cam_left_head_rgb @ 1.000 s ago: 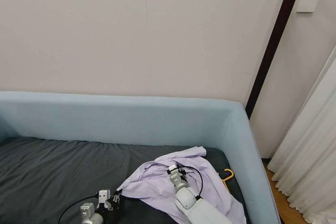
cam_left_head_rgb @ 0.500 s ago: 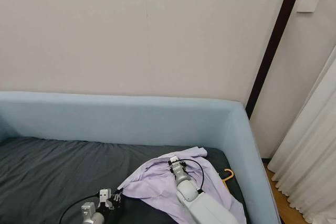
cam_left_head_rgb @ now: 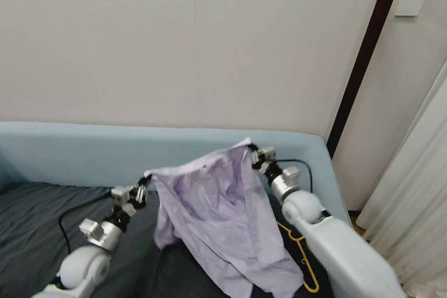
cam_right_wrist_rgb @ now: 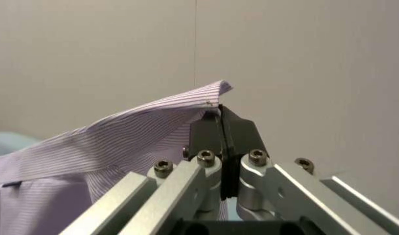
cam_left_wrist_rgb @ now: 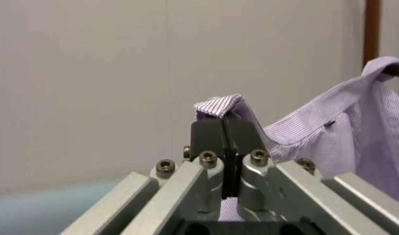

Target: Pick up the clothes from the sofa and hang them on the clothes hanger.

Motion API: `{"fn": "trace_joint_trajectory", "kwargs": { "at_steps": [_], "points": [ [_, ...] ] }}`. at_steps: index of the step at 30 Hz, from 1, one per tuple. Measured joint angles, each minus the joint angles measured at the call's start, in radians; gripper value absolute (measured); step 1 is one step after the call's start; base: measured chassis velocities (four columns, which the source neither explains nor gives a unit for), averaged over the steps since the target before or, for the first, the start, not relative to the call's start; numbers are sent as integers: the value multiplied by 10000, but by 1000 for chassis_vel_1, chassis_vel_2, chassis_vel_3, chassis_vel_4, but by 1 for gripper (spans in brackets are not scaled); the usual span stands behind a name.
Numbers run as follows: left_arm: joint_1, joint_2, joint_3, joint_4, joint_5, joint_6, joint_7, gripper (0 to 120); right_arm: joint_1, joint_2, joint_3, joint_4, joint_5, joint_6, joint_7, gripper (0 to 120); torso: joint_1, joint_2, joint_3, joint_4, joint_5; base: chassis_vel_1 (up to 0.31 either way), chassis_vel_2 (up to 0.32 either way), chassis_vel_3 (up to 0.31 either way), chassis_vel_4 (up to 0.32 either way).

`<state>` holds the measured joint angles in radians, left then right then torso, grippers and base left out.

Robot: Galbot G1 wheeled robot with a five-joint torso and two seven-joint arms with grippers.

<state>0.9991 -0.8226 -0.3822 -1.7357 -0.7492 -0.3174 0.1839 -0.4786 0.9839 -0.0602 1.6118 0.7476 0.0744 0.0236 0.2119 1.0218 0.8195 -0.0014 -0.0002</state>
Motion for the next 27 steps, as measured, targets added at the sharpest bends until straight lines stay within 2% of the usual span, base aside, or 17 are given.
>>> {"fn": "trace_joint_trajectory", "kwargs": {
  "at_steps": [1, 2, 7, 8, 12, 13, 17, 21, 24, 27],
  "points": [
    [-270, 264, 46, -144, -232, 23, -7, 0, 102, -338, 98, 405, 400, -125, 29, 0, 0, 1, 0, 0, 2, 0, 0, 0, 0],
    [-270, 264, 46, -144, -232, 23, -7, 0, 102, -338, 98, 405, 400, -125, 29, 0, 0, 1, 0, 0, 2, 0, 0, 0, 0],
    [-1423, 1528, 167, -624, -1147, 276, -25, 0, 644, -1664, 510, 1981, 1528, -636, 275, 0, 0, 0, 1, 1, -3, 0, 0, 0, 0],
    [-1423, 1528, 167, -624, -1147, 276, -25, 0, 644, -1664, 510, 1981, 1528, -636, 275, 0, 0, 0, 1, 1, -3, 0, 0, 0, 0],
    [-2103, 2560, 62, -1075, -1665, 581, -262, 0, 1298, -2409, 648, 3092, 2248, -925, 604, 0, 0, 0, 1, 5, -5, 0, 0, 0, 0],
    [-2103, 2560, 62, -1075, -1665, 581, -262, 0, 1298, -2409, 648, 3092, 2248, -925, 604, 0, 0, 0, 1, 5, -5, 0, 0, 0, 0],
    [-2531, 3399, -215, -1507, -1860, 949, -483, 0, 1851, -2825, 673, 3639, 2590, -1154, 726, 0, -1, 0, 0, 3, -4, 0, 0, 0, 0],
    [-2934, 3867, -323, -1738, -1885, 1354, -824, 0, 2227, -2971, 566, 3756, 2753, -1221, 728, 0, -1, 0, 1, 4, -3, 0, 0, 0, 0],
    [-3234, 4043, -323, -1856, -1879, 1694, -1199, 0, 2449, -3026, 448, 3759, 2844, -1257, 688, 0, -1, 0, 0, 3, -5, 0, 0, 0, 0],
    [-3673, 4215, -304, -1994, -1821, 2407, -1869, 0, 2917, -3032, 81, 3649, 3011, -1307, 591, 0, -1, 0, 0, 1, -3, 0, 0, 0, 0]
  ]
}}
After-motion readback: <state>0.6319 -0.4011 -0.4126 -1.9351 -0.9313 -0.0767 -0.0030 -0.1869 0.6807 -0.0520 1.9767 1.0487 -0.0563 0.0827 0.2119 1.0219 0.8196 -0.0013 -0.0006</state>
